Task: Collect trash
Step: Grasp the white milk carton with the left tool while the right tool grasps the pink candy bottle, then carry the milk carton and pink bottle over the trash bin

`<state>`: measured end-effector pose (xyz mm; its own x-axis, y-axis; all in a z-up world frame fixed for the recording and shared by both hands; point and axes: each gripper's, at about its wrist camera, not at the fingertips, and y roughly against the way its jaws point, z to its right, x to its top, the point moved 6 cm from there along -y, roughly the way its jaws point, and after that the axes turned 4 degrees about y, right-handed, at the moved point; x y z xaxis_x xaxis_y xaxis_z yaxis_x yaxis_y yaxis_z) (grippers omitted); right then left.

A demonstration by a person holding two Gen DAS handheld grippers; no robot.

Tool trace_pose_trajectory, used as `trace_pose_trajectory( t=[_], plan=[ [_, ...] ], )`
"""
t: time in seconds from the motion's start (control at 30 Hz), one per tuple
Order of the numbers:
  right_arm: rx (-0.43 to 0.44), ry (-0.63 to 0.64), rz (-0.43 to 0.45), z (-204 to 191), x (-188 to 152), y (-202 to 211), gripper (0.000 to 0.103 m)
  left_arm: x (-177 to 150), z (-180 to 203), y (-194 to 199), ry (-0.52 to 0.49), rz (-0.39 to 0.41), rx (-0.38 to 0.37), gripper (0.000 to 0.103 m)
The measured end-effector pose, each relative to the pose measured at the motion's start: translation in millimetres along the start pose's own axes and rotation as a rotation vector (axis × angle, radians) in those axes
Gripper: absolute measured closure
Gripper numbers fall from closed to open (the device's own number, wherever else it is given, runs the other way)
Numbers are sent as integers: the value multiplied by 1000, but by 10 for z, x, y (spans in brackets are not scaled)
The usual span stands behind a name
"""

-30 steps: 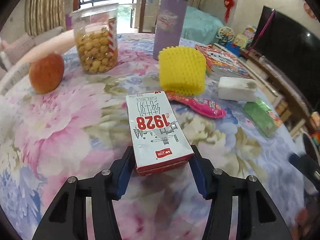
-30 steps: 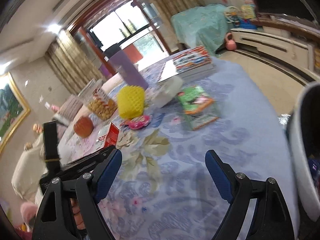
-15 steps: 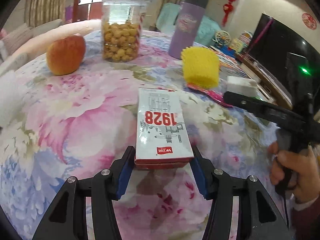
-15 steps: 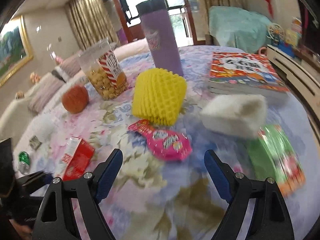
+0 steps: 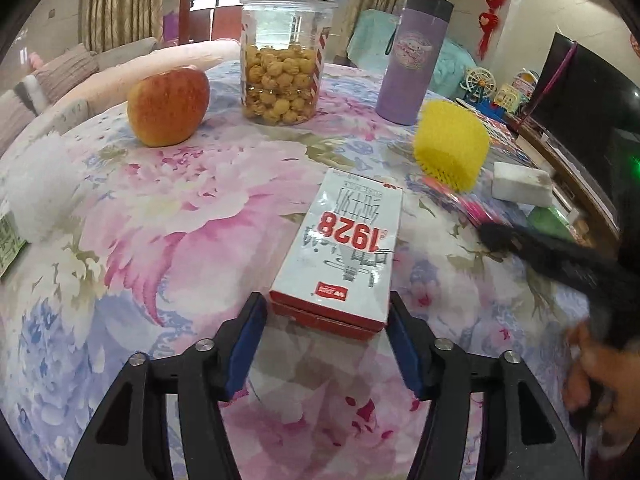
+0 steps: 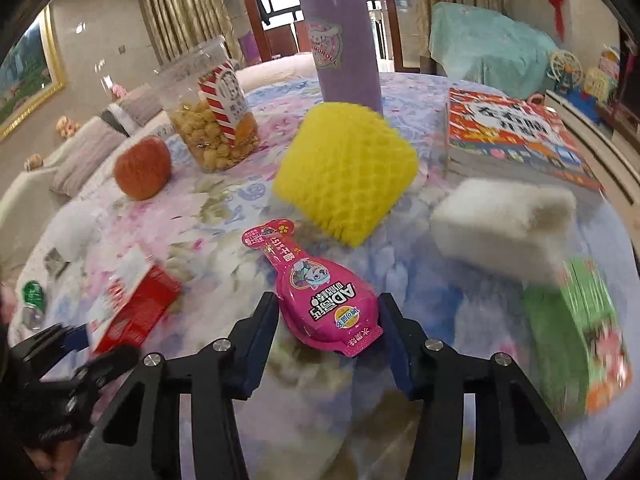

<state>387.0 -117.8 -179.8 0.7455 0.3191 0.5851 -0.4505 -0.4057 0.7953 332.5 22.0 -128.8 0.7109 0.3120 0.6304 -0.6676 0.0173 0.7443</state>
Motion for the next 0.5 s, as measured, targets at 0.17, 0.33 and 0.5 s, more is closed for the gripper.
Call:
trace_pose_trajectory(
  t=[0.17,0.33,0.5],
  plan=[
    [9,-11,-1,-77,-287,257,50,8,-34,10,12,0,4,28],
    [-20,27,2,-91,-296,317,50,58,-45,-19,16,-6,-5,28],
    [-23,56,-16,-87,-285,217,55,74,-11,-71,-6,-10,-9,50]
  ],
)
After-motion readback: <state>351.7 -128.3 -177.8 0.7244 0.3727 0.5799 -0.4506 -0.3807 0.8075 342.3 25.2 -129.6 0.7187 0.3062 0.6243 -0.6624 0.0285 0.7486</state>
